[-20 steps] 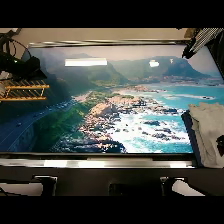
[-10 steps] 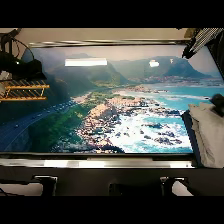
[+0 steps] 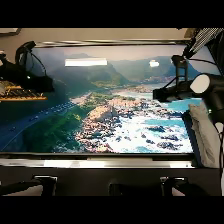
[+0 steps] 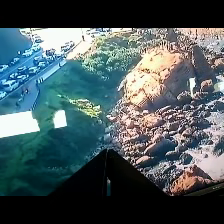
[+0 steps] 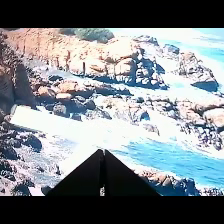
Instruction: Fold the clothes and pants, and hang the long-sleeved shirts on hangers.
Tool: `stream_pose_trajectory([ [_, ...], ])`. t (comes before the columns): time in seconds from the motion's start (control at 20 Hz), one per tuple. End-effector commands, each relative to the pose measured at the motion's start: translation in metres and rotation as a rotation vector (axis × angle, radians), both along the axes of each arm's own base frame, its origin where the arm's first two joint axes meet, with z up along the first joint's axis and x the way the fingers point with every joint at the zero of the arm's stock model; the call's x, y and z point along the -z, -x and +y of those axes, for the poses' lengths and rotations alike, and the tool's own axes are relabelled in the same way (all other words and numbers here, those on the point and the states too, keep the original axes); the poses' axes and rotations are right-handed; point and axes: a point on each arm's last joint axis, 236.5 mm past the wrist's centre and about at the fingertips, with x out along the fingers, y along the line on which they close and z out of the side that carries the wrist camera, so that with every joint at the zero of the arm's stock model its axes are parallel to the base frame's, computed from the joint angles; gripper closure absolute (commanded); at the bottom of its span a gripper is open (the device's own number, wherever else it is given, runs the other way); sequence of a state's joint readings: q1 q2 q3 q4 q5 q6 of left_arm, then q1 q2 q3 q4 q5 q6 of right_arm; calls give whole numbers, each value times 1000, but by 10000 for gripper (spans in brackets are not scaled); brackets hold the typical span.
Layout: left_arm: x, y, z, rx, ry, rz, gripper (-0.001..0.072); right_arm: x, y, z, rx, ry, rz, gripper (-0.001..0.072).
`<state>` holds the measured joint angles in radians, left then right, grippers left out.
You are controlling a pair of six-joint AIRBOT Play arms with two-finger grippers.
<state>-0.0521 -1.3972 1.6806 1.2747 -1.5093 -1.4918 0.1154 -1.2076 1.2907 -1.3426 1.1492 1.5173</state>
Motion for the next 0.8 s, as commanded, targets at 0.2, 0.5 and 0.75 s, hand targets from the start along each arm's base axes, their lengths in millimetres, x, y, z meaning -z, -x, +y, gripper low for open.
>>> stream_pose_trajectory([
  [0.2,17,12,0,-9,-12,5,690,5,5,4,-72,115,-9,670],
  [0.5,17,12,0,-9,-12,5,690,4,3,4,-70,114,-20,669],
  [0.75,17,12,0,-9,-12,5,690,4,3,4,-70,113,-19,669],
])
